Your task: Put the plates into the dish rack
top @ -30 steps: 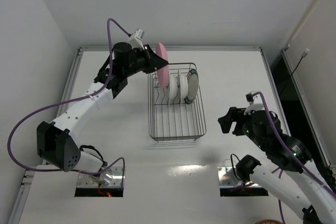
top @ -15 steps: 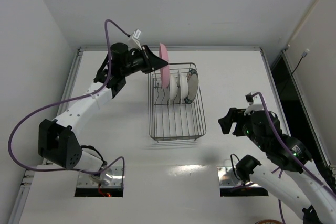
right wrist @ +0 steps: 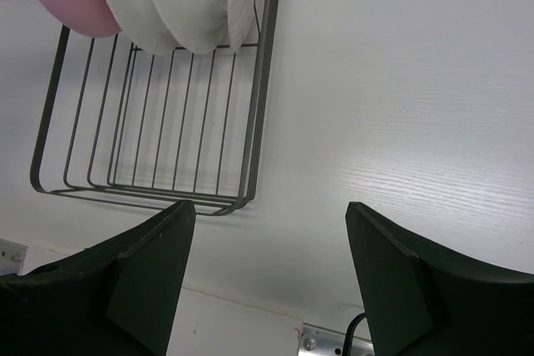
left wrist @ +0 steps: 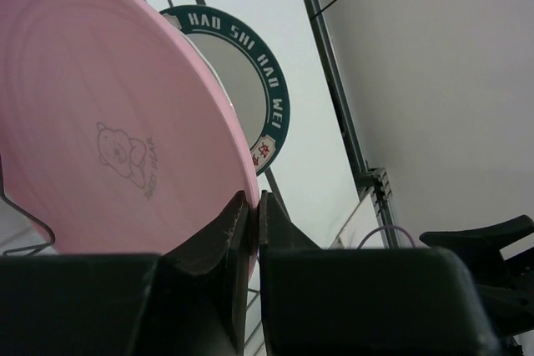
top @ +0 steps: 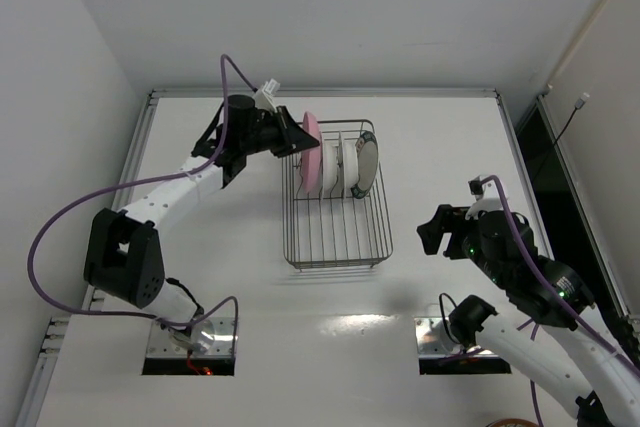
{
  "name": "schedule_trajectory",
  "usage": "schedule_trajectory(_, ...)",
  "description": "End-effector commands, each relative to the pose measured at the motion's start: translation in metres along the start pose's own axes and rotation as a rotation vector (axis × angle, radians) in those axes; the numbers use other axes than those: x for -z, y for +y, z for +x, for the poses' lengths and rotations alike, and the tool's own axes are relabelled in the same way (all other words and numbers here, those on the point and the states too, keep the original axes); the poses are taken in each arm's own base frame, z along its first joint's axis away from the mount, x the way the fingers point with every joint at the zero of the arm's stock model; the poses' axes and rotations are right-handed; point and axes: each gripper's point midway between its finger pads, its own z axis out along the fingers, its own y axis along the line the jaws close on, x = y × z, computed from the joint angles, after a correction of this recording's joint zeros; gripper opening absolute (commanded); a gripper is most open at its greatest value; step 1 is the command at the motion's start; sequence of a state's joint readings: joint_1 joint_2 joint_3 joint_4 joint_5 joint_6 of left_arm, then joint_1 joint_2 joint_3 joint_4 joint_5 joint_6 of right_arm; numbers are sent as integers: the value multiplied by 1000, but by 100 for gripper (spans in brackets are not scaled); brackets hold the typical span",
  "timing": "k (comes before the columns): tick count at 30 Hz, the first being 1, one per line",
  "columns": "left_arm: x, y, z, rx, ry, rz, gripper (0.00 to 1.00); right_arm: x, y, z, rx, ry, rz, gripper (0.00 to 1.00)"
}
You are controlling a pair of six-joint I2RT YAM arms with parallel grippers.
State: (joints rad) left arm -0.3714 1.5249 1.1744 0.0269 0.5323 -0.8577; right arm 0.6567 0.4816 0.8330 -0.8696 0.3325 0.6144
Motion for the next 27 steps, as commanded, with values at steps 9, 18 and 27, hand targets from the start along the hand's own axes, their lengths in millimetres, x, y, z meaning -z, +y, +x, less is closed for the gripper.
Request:
schedule_trajectory(9,-6,28,12,17,80,-73,0,5,2,-14,-27,-48,-2,71)
schedule_trajectory(18,-7,16,6,-48,122,-97,55,5,3,-13,-27,-43,-10,71)
schedule_trajectory(27,12,-72,-42,-209,66,28,86,2,6,-13,-27,-39,-18,71)
